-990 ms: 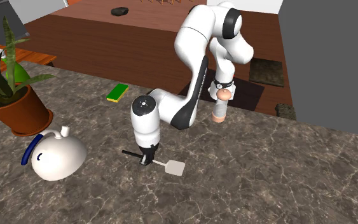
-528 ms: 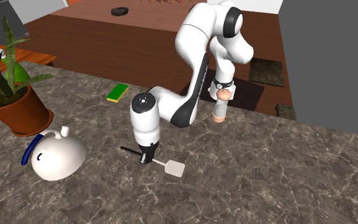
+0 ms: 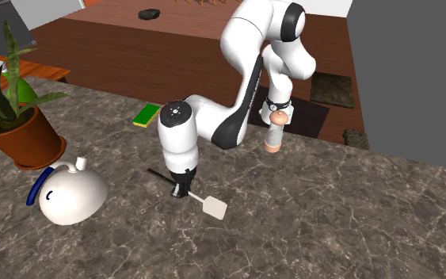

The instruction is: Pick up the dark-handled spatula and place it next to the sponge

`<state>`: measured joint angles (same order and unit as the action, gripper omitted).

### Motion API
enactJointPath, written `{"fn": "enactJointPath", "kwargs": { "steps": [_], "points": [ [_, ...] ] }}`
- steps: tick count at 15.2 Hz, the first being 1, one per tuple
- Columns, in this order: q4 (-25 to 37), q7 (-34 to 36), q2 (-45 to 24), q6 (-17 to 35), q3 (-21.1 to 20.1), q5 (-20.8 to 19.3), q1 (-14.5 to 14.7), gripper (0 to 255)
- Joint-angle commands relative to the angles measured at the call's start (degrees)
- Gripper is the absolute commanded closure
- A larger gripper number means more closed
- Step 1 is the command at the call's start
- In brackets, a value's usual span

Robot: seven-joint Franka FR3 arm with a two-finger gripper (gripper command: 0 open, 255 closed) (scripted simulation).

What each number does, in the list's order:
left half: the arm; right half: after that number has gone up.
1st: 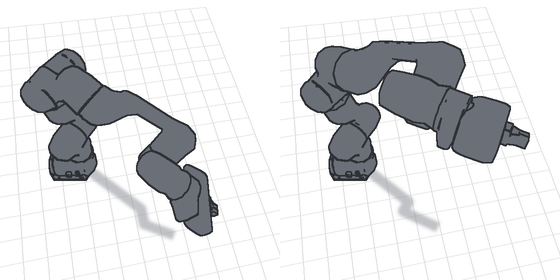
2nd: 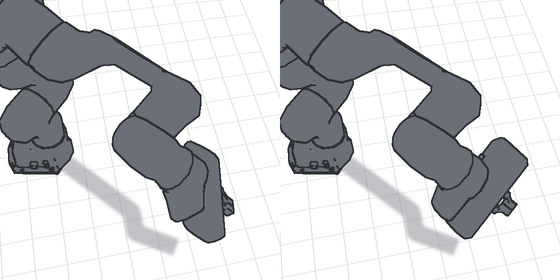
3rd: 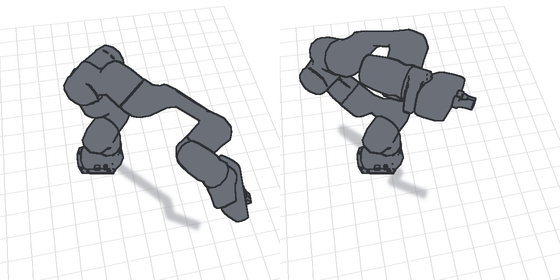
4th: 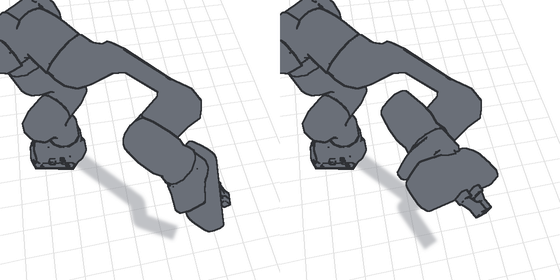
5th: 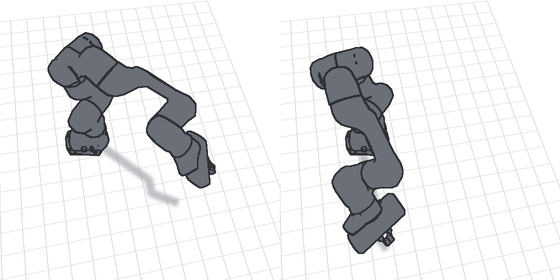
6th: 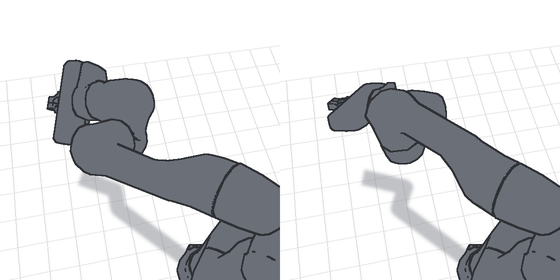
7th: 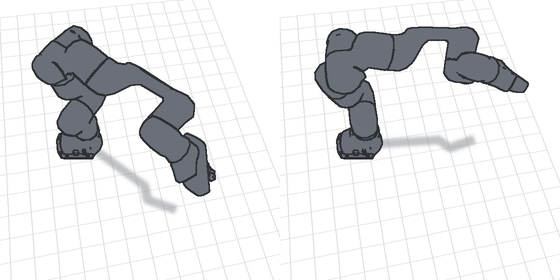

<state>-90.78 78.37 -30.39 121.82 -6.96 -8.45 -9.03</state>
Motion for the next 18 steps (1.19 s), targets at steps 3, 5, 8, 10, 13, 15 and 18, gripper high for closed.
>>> {"fn": "enactJointPath", "kwargs": {
  "steps": [3, 5, 8, 10, 13, 15, 18],
  "points": [
    [1.19, -0.32, 1.28, -2.48, -0.14, 0.29, -0.06, 255],
    [1.88, -0.46, 1.85, -3.73, -0.21, 0.42, -0.08, 255],
    [-0.17, -1.42, 4.12, -3.86, -0.13, 0.77, -0.92, 255],
    [-5.29, -3.18, 7.44, -1.91, 0.18, 1.24, -2.56, 255],
    [-12.12, -6.08, 12.0, 0.61, 0.82, 1.95, -4.93, 255],
    [-16.19, -8.17, 14.79, 2.06, 1.36, 2.43, -6.46, 255],
    [-21.69, -11.52, 18.66, 3.94, 2.38, 3.1, -8.67, 255]
  ]
}}
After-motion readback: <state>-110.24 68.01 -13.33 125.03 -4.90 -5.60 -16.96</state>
